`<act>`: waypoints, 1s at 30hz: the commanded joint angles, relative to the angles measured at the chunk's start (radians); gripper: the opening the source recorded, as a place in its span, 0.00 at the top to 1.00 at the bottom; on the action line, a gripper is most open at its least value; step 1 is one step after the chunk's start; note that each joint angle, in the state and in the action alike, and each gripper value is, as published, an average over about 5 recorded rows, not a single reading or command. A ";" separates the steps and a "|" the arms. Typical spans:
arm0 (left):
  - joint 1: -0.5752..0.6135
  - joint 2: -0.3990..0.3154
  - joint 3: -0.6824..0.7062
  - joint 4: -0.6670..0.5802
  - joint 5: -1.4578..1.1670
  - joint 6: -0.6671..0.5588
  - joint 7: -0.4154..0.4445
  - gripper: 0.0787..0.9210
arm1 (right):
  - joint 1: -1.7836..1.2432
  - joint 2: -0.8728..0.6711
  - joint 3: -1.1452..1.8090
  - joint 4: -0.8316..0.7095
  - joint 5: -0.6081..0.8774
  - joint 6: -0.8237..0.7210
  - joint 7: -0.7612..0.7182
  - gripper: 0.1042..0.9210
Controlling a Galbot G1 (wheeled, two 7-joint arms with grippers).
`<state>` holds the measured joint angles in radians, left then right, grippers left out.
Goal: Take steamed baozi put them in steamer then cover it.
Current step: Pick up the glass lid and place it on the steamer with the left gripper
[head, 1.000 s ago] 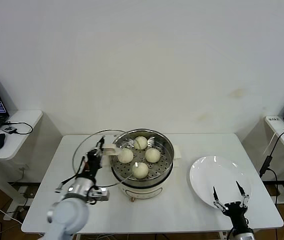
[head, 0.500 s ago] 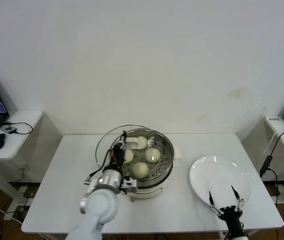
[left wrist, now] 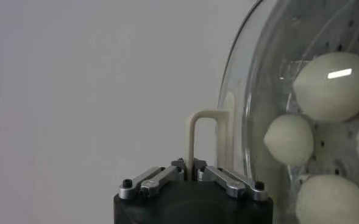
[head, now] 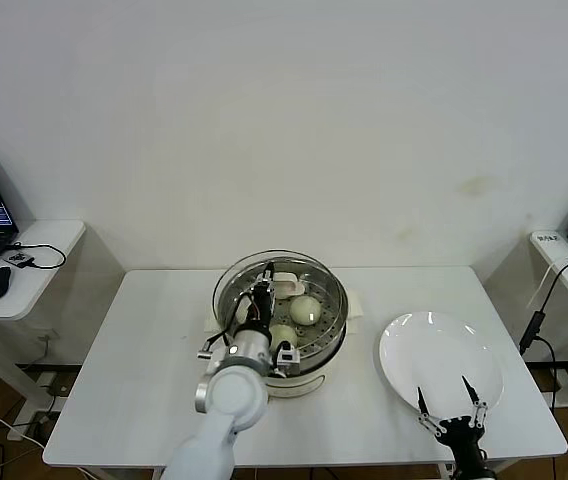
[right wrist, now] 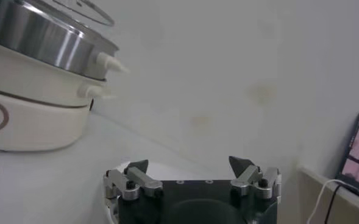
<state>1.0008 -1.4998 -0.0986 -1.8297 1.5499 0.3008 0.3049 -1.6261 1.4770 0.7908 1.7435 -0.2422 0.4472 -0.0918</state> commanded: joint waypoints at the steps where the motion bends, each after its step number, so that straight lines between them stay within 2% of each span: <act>1: -0.015 -0.046 0.007 0.077 0.056 -0.006 0.003 0.92 | -0.001 0.000 -0.004 -0.002 0.005 0.004 0.001 0.12; 11: -0.007 -0.058 -0.001 0.089 0.059 -0.016 -0.001 0.92 | -0.001 -0.003 -0.004 -0.006 0.005 0.006 0.000 0.12; 30: 0.000 -0.058 0.000 0.028 0.010 -0.020 0.011 0.92 | -0.006 0.004 -0.015 -0.009 -0.009 0.013 0.000 0.12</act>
<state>1.0015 -1.5548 -0.1001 -1.7892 1.5704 0.2826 0.3158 -1.6318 1.4806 0.7767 1.7344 -0.2492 0.4593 -0.0918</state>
